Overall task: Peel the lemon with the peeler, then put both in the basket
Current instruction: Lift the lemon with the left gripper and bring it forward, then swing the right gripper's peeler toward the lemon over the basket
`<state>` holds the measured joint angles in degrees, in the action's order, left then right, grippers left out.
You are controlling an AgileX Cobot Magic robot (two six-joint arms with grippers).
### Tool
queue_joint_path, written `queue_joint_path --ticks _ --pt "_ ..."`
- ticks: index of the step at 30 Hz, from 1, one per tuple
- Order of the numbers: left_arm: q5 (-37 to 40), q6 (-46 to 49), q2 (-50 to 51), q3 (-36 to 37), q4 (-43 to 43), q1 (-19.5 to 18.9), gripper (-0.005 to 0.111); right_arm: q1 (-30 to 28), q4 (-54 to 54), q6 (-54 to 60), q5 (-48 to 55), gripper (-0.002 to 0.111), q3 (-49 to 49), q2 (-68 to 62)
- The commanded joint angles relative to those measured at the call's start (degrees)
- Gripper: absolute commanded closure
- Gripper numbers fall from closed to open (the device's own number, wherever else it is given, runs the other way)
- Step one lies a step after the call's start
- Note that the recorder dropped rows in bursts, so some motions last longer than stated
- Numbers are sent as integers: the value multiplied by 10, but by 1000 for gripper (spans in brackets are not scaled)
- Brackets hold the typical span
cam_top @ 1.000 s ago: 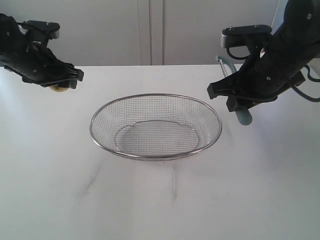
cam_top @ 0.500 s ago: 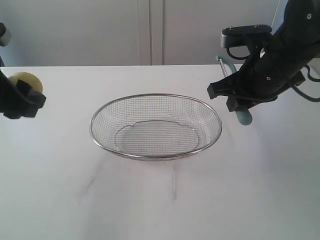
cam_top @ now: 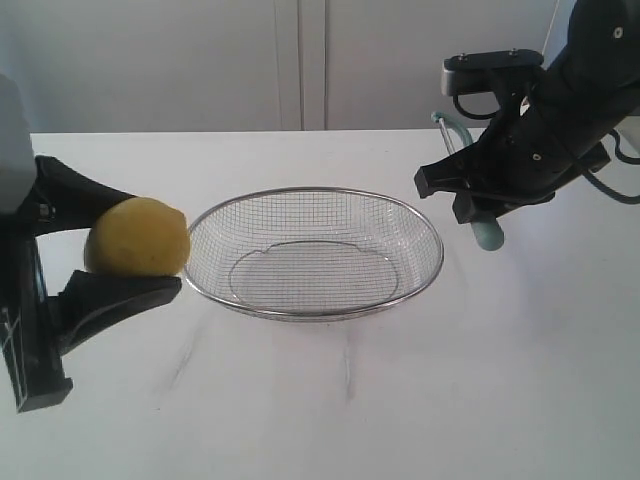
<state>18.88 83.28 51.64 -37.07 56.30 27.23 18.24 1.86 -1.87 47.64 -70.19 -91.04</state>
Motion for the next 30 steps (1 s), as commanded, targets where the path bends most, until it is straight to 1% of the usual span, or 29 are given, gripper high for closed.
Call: queue_joint_path --ticks 1,4,12,16,18,23,28,30 --pt "16 119 -7 3 142 4 107 0 0 6 -6 108 -6 2" --pt "5 131 -8 3 173 4 107 0 0 6 -6 108 -6 2" --pt "0 131 -9 3 181 4 107 0 0 6 -6 108 -6 2" --pt "-5 131 -9 3 181 4 107 0 0 6 -69 108 -6 2" --pt "-14 131 -9 3 181 4 107 0 5 5 -79 108 -6 2" --pt "-30 132 -9 3 181 4 107 0 32 2 -79 108 -6 2" --pt "-68 185 -8 3 181 4 107 0 61 4 -44 108 -3 1" --pt "-71 187 -8 3 181 4 107 0 91 52 -12 108 -2 -2"
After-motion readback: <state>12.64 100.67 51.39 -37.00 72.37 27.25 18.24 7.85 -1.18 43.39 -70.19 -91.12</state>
